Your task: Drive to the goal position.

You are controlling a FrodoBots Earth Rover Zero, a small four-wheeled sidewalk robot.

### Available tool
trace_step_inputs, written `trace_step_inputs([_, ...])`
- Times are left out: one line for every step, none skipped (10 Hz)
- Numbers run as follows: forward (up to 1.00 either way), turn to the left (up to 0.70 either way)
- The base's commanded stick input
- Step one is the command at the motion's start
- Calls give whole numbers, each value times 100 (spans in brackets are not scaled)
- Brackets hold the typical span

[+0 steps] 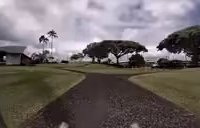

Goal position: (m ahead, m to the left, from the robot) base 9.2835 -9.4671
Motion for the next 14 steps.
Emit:
trace_step_inputs([100, 0])
trace_step_inputs([100, 0])
trace_step_inputs([100, 0])
trace_step_inputs([100, 0])
trace_step_inputs([100, 0])
trace_step_inputs([100, 0])
trace_step_inputs([100, 0])
trace_step_inputs([100, 0])
trace_step_inputs([100, 0])
trace_step_inputs([100, 0])
trace_step_inputs([100, 0])
trace_step_inputs([100, 0])
trace_step_inputs([100, 0])
trace_step_inputs([98, 0])
